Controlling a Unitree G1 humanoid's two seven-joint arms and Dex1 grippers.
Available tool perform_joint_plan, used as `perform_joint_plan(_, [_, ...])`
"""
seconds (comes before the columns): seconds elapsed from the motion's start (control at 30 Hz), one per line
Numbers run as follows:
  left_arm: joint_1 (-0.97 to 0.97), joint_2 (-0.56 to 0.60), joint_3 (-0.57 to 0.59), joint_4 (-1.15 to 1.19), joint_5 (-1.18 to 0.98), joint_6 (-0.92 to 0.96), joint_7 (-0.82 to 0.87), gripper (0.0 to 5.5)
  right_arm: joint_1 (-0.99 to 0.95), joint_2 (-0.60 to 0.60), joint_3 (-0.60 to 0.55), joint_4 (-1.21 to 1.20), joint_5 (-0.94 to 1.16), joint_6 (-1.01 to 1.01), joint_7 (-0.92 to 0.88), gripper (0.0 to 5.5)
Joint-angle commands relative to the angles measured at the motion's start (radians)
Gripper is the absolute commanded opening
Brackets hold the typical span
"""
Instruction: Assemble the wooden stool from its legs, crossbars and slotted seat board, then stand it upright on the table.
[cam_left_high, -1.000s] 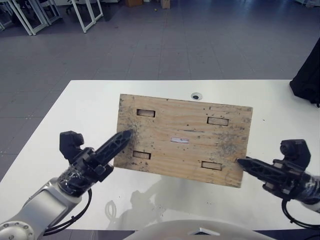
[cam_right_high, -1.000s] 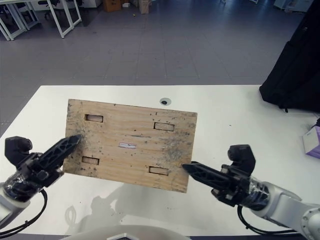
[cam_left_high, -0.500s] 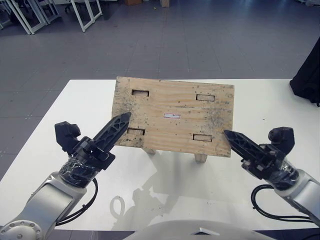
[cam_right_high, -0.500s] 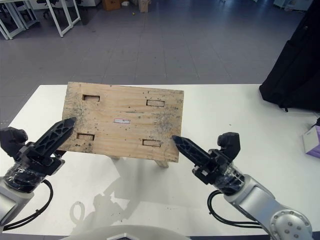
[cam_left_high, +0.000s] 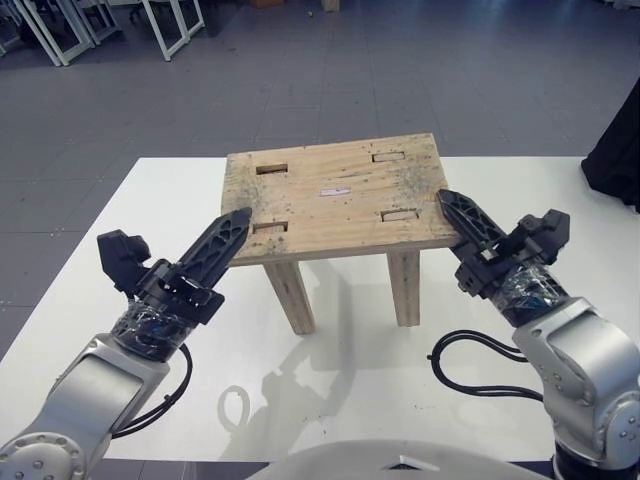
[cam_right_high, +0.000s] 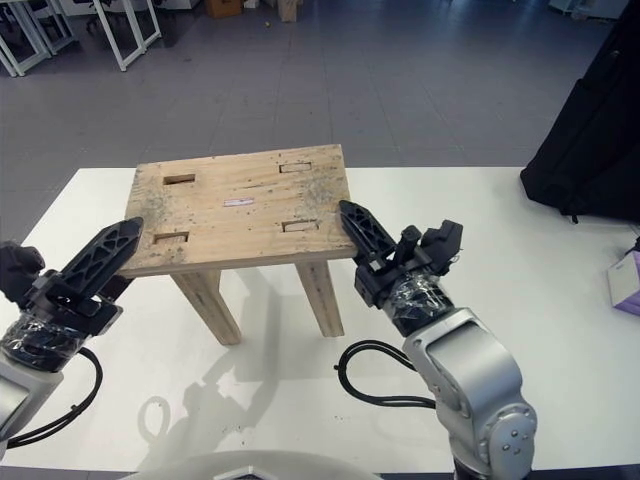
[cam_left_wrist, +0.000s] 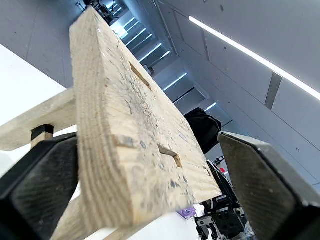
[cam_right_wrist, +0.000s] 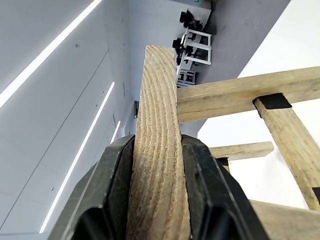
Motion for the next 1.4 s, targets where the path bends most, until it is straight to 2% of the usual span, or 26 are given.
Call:
perform_joint_plan(0.03, [-0.037, 0.003, 0.024, 0.008, -0.009, 0.017, 0.010, 4.55, 0.018, -0.030, -0.074, 0.041, -0.006, 0.026, -0.053, 1.29])
perform_joint_plan(0.2, [-0.041, -0.012, 0.013, 0.012, 0.010, 0.033, 0.019, 4.55, 0.048, -0.082, -0.114, 0.157, -0.006, 0.178, -0.012, 1.31])
perform_joint_plan(0.37, [-0.049, -0.040, -0.011, 0.019, 0.042, 0.053, 0.001, 4.55, -0.014, -0.094, -0.131, 0.287, -0.006, 0.313, -0.003, 1.35])
perform_joint_plan(0.4, [-0.051, -0.045, -0.012, 0.020, 0.056, 0.055, -0.005, 4.55, -0.024, -0.086, -0.139, 0.303, -0.006, 0.329, -0.004, 1.76])
perform_joint_plan(0.57, [-0.060, -0.070, -0.020, 0.035, 0.206, 0.072, -0.078, 4.55, -0.066, -0.052, -0.204, 0.383, -0.006, 0.404, 0.040, 2.93])
perform_joint_plan(0.63, [-0.069, -0.081, -0.022, 0.049, 0.257, 0.075, -0.110, 4.55, -0.087, -0.057, -0.262, 0.427, -0.006, 0.434, 0.075, 3.17])
perform_joint_plan(0.7, [-0.082, -0.089, -0.025, 0.066, 0.305, 0.078, -0.136, 4.55, -0.116, -0.070, -0.302, 0.467, -0.006, 0.463, 0.123, 3.17])
perform_joint_plan(0.83, [-0.086, -0.076, 0.007, 0.096, 0.439, 0.086, -0.204, 4.55, -0.171, -0.217, -0.318, 0.524, -0.012, 0.576, 0.287, 3.17])
perform_joint_plan(0.97, [-0.129, -0.031, 0.033, 0.168, 0.594, 0.101, -0.273, 4.55, -0.212, -0.215, -0.333, 0.552, -0.068, 0.537, 0.352, 3.17])
perform_joint_plan(1.03, [-0.158, -0.018, 0.034, 0.215, 0.748, 0.078, -0.282, 4.55, -0.218, -0.211, -0.351, 0.555, -0.191, 0.496, 0.405, 3.17])
perform_joint_plan(1.1, [-0.177, -0.011, -0.011, 0.286, 0.971, 0.062, -0.245, 4.55, -0.197, -0.252, -0.331, 0.551, -0.478, 0.427, 0.520, 3.17])
perform_joint_plan(1.23, [-0.235, -0.090, -0.098, 0.367, 1.334, -0.009, -0.117, 4.55, -0.083, -0.301, -0.155, 0.602, -1.149, 0.144, 0.684, 3.17])
perform_joint_plan(1.3, [-0.266, -0.164, -0.130, 0.402, 1.404, -0.037, -0.066, 4.55, -0.045, -0.270, -0.080, 0.633, -1.320, 0.048, 0.716, 3.17])
perform_joint_plan(1.4, [-0.308, -0.279, -0.165, 0.458, 1.418, -0.062, -0.053, 4.55, -0.041, -0.201, -0.024, 0.708, -1.463, -0.053, 0.749, 3.17])
